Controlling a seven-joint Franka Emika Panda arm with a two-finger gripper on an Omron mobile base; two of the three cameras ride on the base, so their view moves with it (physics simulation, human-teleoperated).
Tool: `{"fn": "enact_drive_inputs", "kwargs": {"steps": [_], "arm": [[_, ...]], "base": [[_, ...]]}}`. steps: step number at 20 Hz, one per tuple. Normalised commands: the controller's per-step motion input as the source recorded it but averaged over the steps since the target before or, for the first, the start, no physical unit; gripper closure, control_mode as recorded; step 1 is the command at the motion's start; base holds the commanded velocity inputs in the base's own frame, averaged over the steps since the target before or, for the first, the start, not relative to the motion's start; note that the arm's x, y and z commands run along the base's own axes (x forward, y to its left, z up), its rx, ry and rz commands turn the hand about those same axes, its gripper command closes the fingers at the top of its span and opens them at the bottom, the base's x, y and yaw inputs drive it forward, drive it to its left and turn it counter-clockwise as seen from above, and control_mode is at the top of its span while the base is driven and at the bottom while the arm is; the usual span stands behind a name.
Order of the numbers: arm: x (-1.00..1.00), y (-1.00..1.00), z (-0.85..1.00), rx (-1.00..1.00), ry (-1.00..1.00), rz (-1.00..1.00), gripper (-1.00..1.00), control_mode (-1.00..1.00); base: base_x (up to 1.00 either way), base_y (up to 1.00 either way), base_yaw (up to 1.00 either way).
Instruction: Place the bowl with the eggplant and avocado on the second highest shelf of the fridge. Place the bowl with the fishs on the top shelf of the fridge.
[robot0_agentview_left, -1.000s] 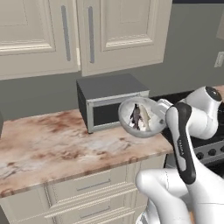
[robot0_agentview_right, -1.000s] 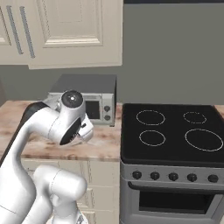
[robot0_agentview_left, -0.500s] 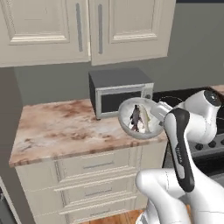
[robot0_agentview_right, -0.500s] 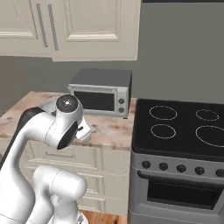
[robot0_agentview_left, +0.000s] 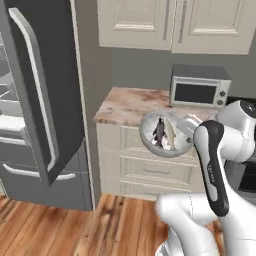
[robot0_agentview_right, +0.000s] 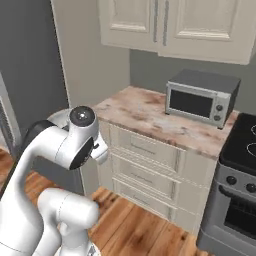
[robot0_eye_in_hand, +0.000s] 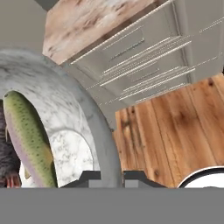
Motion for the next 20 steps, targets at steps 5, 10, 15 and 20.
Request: {"fn": "enact_drive_inputs", "kwargs": {"steps": [5, 10, 15, 20], "arm": [[0.0, 0.0, 0.0, 0.0, 0.0, 0.0, 1.0, 1.0], [0.0, 0.0, 0.0, 0.0, 0.0, 0.0, 1.0, 1.0], [0.0, 0.0, 0.0, 0.0, 0.0, 0.0, 1.0, 1.0], [0.0, 0.0, 0.0, 0.0, 0.0, 0.0, 1.0, 1.0]], "base": [[-0.53, 0.98, 0.61], [0.29, 1.0, 0.3], [0.97, 1.0, 0.03], [0.94, 1.0, -0.1]]}}
